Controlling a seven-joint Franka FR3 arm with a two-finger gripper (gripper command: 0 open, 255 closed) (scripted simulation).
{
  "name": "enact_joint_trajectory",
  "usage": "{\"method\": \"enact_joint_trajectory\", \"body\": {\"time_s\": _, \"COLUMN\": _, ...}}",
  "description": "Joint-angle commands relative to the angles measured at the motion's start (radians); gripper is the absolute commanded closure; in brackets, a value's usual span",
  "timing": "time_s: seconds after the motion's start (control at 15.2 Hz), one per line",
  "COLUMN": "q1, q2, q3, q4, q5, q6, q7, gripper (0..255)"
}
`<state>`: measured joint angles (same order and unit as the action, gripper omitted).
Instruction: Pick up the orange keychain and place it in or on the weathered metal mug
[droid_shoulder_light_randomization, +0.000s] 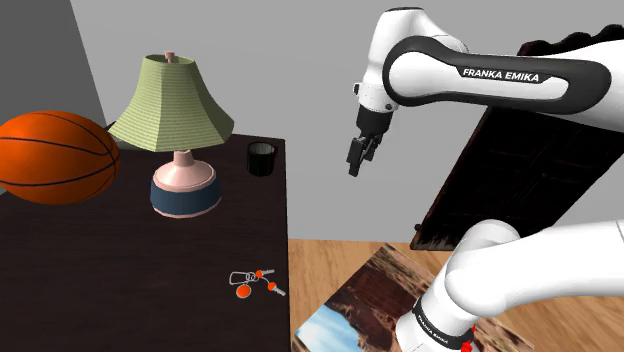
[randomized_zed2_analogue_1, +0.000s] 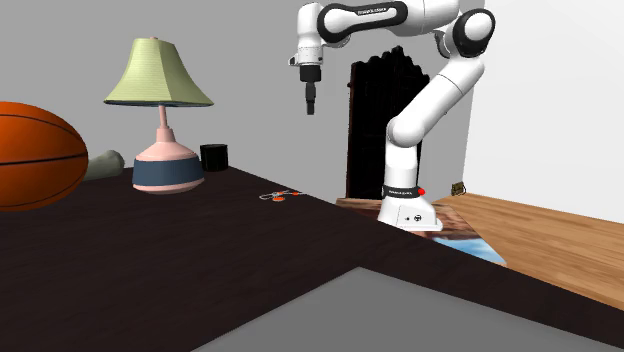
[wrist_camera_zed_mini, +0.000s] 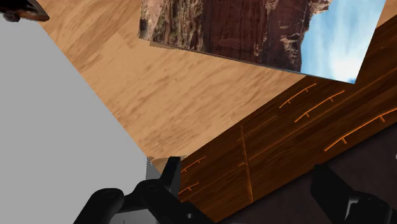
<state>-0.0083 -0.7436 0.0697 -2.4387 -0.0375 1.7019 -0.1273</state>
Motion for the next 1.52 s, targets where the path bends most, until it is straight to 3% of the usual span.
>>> {"method": "enact_joint_trajectory", "body": {"time_s": 0.0, "q1": 0.0, "q2": 0.0, "q3": 0.0, "q4": 0.0, "q5": 0.0, "q6": 0.0, "q7": 0.0, "gripper": 0}}
{"method": "enact_joint_trajectory", "body": {"time_s": 0.73, "q1": 0.138, "q2": 0.098, "q3": 0.162, "q4": -0.125, "q5": 0.138, "q6": 0.222, "q7": 0.092, "gripper": 0}}
{"method": "enact_joint_trajectory", "body": {"time_s": 1.45, "q1": 0.257, "q2": 0.318, "q3": 0.344, "q4": -0.139, "q5": 0.236, "q6": 0.473, "q7": 0.187, "gripper": 0}}
